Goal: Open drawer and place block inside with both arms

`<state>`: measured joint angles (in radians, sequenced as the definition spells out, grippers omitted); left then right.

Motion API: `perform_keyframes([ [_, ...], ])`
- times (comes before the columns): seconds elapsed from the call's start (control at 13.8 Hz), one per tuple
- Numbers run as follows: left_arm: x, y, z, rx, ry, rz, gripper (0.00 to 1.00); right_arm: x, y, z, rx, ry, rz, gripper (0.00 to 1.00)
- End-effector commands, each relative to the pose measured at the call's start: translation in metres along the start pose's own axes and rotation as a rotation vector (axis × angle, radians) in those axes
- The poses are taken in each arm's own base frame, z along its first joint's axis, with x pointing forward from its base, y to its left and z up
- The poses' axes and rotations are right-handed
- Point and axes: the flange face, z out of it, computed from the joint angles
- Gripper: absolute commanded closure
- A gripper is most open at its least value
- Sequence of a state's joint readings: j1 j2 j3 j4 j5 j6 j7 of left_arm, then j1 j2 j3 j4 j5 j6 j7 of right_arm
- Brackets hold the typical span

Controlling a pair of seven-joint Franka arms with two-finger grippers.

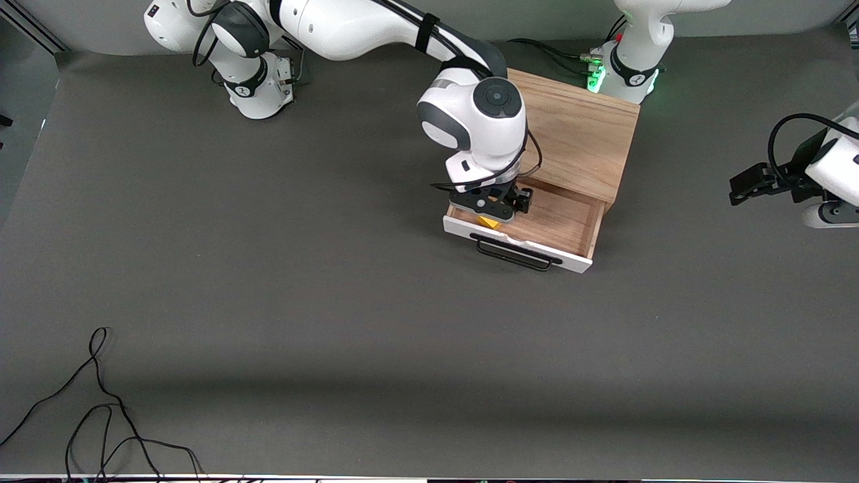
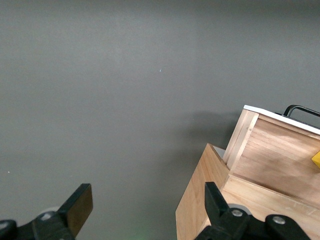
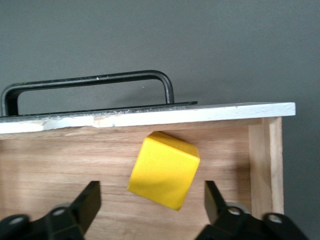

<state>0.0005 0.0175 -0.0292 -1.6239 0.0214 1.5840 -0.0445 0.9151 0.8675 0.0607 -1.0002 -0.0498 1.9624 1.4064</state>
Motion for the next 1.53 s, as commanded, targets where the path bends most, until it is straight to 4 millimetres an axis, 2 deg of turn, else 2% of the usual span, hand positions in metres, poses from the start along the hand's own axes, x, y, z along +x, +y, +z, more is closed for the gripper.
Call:
perform_keyframes([
  [0.0, -0.005, 0.001, -0.007, -0.007, 0.002, 0.015, 0.00, 0.002, -0.002, -0.029, 0.024, 0.034, 0.015, 0.00],
  [0.07, -0.006, 0.001, -0.008, -0.007, 0.003, 0.015, 0.00, 0.009, 0.000, -0.041, 0.029, 0.040, 0.017, 0.00],
  [0.22, -0.006, 0.001, -0.008, -0.007, 0.003, 0.015, 0.00, 0.026, 0.007, -0.083, 0.046, 0.052, 0.026, 0.00],
  [0.36, -0.006, 0.000, -0.008, -0.007, 0.003, 0.014, 0.00, 0.062, 0.024, -0.132, 0.069, 0.070, 0.002, 0.00],
  [0.51, -0.005, 0.001, -0.007, -0.007, 0.002, 0.015, 0.00, 0.107, 0.055, -0.169, 0.040, 0.066, -0.011, 0.00],
  [0.73, -0.005, 0.003, -0.005, -0.007, -0.001, 0.017, 0.00, 0.181, 0.120, -0.212, 0.020, 0.064, -0.077, 0.00],
  [0.94, -0.005, 0.002, -0.005, -0.007, 0.000, 0.016, 0.00, 0.264, 0.200, -0.242, 0.037, 0.044, -0.117, 0.00],
  [1.16, -0.004, 0.003, -0.003, -0.007, -0.003, 0.017, 0.00, 0.331, 0.274, -0.255, 0.022, 0.060, -0.128, 0.00],
  [1.23, -0.004, 0.002, -0.003, -0.007, -0.003, 0.016, 0.00, 0.357, 0.304, -0.259, 0.017, 0.066, -0.133, 0.00],
  [1.31, -0.004, 0.002, -0.003, -0.007, -0.003, 0.016, 0.00, 0.377, 0.330, -0.264, 0.019, 0.071, -0.133, 0.00],
  [1.45, -0.004, 0.003, -0.004, -0.012, -0.001, 0.014, 0.00, 0.393, 0.368, -0.276, -0.005, 0.048, -0.187, 0.00],
])
